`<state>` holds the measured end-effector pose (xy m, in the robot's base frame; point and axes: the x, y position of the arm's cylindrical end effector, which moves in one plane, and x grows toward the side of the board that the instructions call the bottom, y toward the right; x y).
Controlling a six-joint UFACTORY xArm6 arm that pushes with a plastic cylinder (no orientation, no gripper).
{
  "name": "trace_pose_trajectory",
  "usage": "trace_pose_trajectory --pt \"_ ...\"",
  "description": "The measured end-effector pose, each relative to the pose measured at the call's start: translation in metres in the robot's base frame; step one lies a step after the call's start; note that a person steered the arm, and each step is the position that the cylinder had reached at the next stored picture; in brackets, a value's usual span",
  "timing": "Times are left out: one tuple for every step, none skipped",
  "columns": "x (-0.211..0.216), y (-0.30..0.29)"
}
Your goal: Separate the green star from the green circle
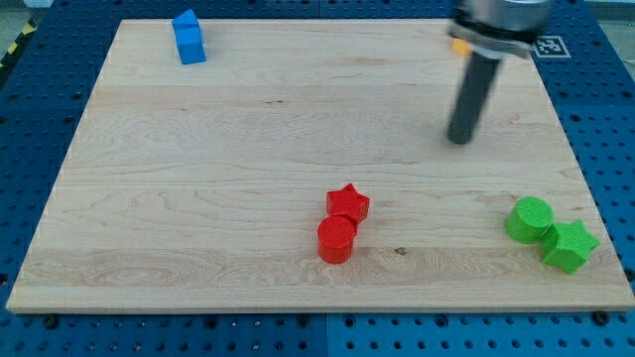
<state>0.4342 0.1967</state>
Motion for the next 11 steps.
trace_pose_trajectory --pt "0.047 0.062" --pt "0.051 0.067" --pt "0.051 0.07" --pt "0.061 0.105" --pt "0.086 0.14" --pt "0.109 0.144" --pt "0.122 0.144" --pt "0.131 0.144" --pt "0.131 0.144" --pt "0.133 0.144" --pt "0.151 0.144"
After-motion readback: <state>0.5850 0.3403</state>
